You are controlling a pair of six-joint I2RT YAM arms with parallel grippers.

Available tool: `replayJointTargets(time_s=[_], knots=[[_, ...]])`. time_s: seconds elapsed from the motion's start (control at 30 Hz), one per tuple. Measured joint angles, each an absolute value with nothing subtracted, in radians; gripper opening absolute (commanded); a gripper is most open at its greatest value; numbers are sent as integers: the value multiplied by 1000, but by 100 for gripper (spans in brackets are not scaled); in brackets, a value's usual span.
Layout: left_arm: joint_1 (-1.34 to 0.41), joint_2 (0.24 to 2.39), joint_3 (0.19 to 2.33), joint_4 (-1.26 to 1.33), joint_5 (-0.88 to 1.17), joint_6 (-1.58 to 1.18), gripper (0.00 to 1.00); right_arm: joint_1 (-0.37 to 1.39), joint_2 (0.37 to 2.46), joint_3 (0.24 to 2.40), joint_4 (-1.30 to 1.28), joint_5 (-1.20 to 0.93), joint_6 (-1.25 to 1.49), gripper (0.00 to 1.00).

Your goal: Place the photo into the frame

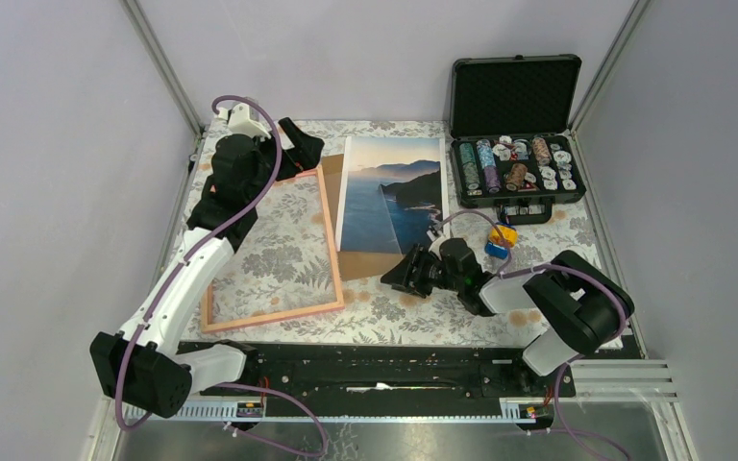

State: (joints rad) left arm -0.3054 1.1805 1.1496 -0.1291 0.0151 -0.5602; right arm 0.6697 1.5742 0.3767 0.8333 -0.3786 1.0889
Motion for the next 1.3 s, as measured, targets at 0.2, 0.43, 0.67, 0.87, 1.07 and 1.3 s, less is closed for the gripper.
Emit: replayJointTargets(time_s=[0.2,0.43,0.67,0.87,1.07,1.3], knots=[[-305,1182,1150,-129,19,-567,99,648,1586,418,707,-441,959,78],[-305,1182,1150,-129,23,-570,99,496,1637,487,630,-617,838,80],[-305,1182,1150,-129,30,-574,99,478,1718,614,538,-733,730,68],[-305,1183,1150,-129,38,-577,99,475,1784,645,570,-797,751,53],[-305,1188,1150,-125,53,-582,99,475,1856,645,736,-841,877,49],[-305,1188,1150,-125,59,-586,99,488,1930,644,981,-847,1052,48]])
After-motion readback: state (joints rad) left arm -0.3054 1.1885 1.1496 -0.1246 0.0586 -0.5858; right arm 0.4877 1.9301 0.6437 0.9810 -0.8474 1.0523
